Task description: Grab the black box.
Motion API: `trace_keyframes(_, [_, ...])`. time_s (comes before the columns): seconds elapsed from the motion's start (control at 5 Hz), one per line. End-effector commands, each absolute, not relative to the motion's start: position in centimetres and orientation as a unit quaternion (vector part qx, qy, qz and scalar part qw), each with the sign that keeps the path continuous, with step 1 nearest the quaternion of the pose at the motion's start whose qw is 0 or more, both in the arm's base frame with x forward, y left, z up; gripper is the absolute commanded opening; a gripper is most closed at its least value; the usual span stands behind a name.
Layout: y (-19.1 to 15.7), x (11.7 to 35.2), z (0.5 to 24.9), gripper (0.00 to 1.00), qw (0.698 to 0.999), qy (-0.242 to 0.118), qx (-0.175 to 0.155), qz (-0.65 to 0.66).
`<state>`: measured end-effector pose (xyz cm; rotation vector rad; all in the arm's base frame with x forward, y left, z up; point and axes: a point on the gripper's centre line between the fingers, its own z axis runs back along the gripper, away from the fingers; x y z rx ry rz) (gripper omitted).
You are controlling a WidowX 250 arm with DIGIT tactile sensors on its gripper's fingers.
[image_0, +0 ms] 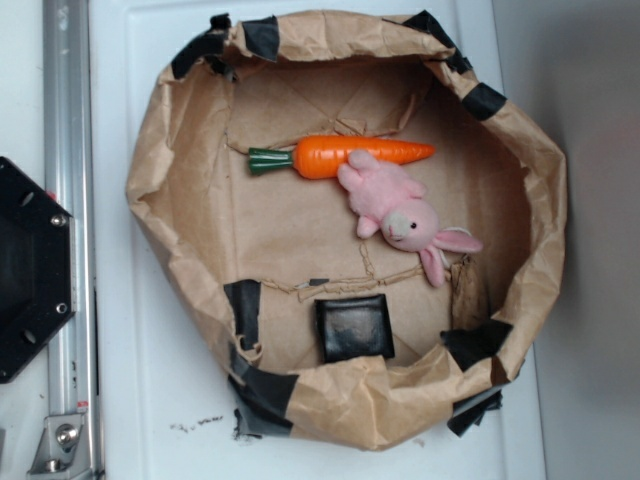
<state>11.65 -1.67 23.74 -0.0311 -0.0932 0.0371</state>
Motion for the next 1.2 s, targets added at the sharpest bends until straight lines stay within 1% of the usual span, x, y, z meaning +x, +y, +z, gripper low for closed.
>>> trace_keyframes(0.0, [-1.7,11.6,23.7,1.0,0.999,-0.047,-0.016,0.019])
trace_keyframes(0.2, [-0.4,16.6,22.9,1.0,0.997,-0.068,0.01,0.038])
trace_keyframes(0.4, [-0.2,21.6,22.6,1.0,0.994,-0.09,0.012,0.055])
trace_keyframes(0.6, [0.4,25.2,19.2,1.0,0.993,-0.087,-0.011,0.081])
trace_keyframes(0.8, [1.7,26.4,15.1,1.0,0.993,-0.065,0.004,0.099])
trace_keyframes(1.0, [2.0,26.0,10.7,1.0,0.997,-0.041,-0.01,0.058])
